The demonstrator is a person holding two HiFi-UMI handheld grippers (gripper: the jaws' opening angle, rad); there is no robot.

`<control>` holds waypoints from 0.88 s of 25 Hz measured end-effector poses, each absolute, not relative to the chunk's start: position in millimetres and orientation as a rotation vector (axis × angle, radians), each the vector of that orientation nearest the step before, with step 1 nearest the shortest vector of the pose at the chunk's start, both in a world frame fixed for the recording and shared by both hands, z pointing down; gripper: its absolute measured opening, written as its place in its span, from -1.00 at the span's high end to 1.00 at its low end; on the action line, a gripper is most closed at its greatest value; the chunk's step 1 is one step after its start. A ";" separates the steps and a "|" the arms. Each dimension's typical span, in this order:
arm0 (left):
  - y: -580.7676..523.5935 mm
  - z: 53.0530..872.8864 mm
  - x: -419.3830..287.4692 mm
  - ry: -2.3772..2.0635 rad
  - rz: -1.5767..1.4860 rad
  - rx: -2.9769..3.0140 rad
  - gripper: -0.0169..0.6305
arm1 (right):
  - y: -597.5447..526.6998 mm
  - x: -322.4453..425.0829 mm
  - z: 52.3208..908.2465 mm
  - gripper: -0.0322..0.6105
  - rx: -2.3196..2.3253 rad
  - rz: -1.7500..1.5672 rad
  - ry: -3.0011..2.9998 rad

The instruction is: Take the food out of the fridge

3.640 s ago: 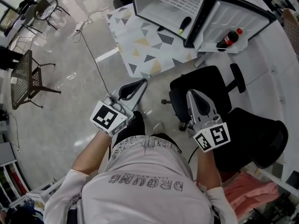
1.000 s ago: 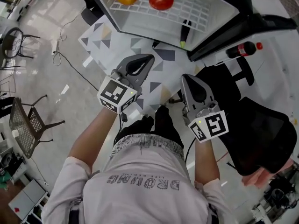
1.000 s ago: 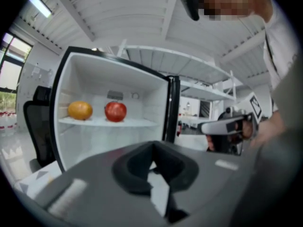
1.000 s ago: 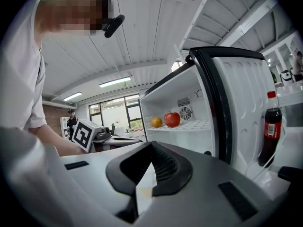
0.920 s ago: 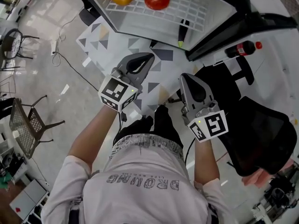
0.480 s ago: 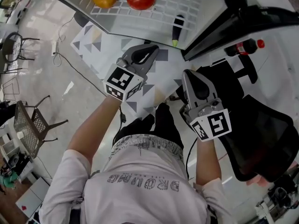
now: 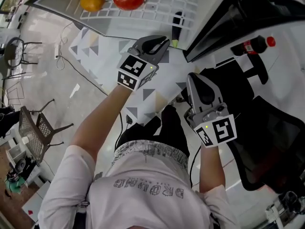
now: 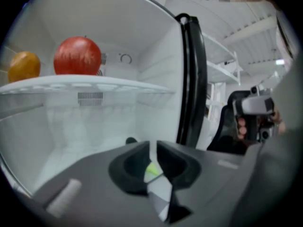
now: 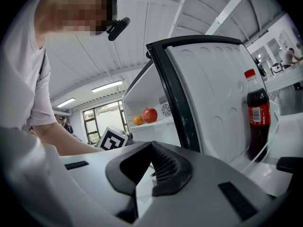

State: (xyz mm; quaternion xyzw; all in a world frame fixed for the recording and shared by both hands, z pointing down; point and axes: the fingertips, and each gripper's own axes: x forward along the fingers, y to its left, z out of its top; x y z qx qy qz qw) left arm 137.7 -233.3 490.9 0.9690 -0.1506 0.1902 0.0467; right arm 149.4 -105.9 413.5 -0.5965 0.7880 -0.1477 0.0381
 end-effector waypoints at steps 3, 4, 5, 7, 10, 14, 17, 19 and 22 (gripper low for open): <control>-240.0 500.2 148.3 -0.454 0.614 2.957 0.75 | -105.4 151.0 420.3 0.91 -1.827 -0.459 2.408; -241.6 503.0 151.7 -0.452 0.622 2.957 0.73 | -105.1 151.7 422.4 0.91 -1.828 -0.459 2.406; -242.9 506.0 154.8 -0.450 0.630 2.957 0.71 | -104.8 152.0 424.3 0.91 -1.828 -0.458 2.405; -245.2 513.0 159.5 -0.442 0.651 2.952 0.65 | -104.7 151.3 427.7 0.91 -1.826 -0.455 2.404; -248.7 524.1 166.6 -0.436 0.682 2.945 0.57 | -104.7 150.4 432.0 0.91 -1.821 -0.450 2.402; -255.0 538.6 175.9 -0.451 0.731 2.921 0.44 | -102.9 149.6 438.5 0.91 -1.817 -0.456 2.406; -258.3 551.5 180.5 -0.458 0.771 2.889 0.33 | -100.9 147.8 443.4 0.91 -1.813 -0.466 2.409; -261.7 559.2 183.1 -0.472 0.788 2.875 0.29 | -100.2 148.9 446.9 0.91 -1.813 -0.473 2.407; -267.9 567.3 186.7 -0.506 0.803 2.854 0.25 | -99.1 151.9 451.4 0.91 -1.817 -0.481 2.406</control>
